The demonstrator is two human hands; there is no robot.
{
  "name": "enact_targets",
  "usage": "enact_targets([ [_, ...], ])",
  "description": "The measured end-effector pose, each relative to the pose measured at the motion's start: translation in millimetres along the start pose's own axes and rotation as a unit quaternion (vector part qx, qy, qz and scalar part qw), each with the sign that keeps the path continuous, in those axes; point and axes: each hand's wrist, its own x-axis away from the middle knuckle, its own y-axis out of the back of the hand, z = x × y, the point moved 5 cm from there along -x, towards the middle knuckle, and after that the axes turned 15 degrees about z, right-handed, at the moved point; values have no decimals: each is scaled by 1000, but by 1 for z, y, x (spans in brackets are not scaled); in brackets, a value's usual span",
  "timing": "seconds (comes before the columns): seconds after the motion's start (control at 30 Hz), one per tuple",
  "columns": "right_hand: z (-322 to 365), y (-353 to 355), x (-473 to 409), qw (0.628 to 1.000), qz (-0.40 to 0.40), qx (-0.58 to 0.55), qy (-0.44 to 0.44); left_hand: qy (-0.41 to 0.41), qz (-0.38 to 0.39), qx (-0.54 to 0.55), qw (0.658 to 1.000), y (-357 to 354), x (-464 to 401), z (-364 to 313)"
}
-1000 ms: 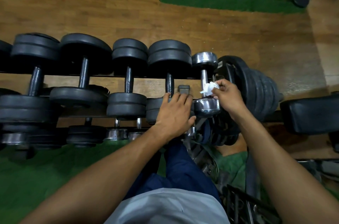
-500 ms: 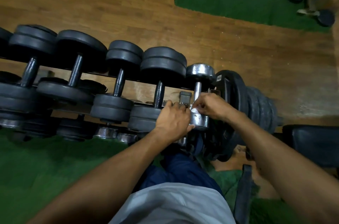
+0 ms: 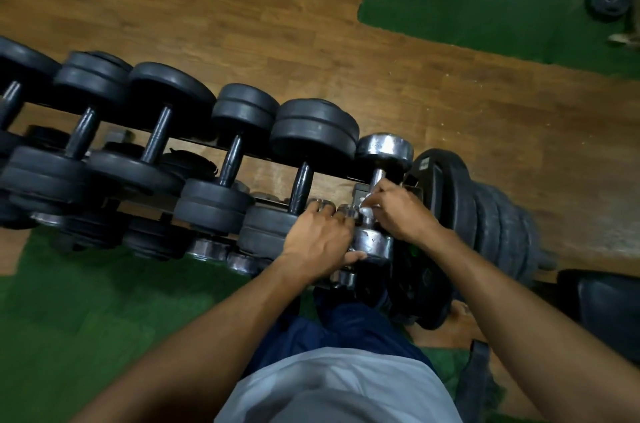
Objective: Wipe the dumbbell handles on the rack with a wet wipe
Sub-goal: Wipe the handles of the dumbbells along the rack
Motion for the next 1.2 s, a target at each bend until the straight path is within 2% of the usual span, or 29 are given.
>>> enact_targets([
  [0.07, 5, -8, 1, 998, 49, 9, 27, 2, 1, -4, 1000, 0, 0, 0],
  [0.17, -2, -5, -3, 999, 47, -4, 9, 2, -2, -3, 1000, 1, 0, -1],
  [0.33, -13, 15, -7, 997, -62, -23, -35, 10, -7, 0, 1000, 3, 1, -1],
  [0.4, -17, 19, -6, 996, -79, -34, -35, 17, -6, 3, 1000, 4, 1, 0],
  [0.47, -21, 14, -5, 997, -54, -48, -21, 18, -4, 5, 1000, 4, 0, 1],
  [0.57, -15, -1, -3, 998, 32, -2, 48, 17, -1, 7, 1000, 4, -1, 1],
  [0.63, -15, -5, -6, 997, 49, 2, 58, 17, 2, 10, 1000, 3, -1, 1],
  [0.77, -31, 12, -17, 995, -58, -80, -26, 19, 2, 17, 1000, 3, -1, 2],
  [0.83, -34, 22, -18, 991, -101, -72, -40, 21, 2, 21, 1000, 2, -2, 2],
  [0.97, -28, 16, -9, 993, -110, -18, -38, 26, 0, 24, 999, 1, -3, 2],
  [1.1, -18, 0, -3, 994, -87, 63, -17, 27, -4, 24, 999, 1, -3, 2],
  [1.2, -20, 3, -4, 991, -120, 34, -46, 27, -4, 24, 999, 1, -3, 2],
])
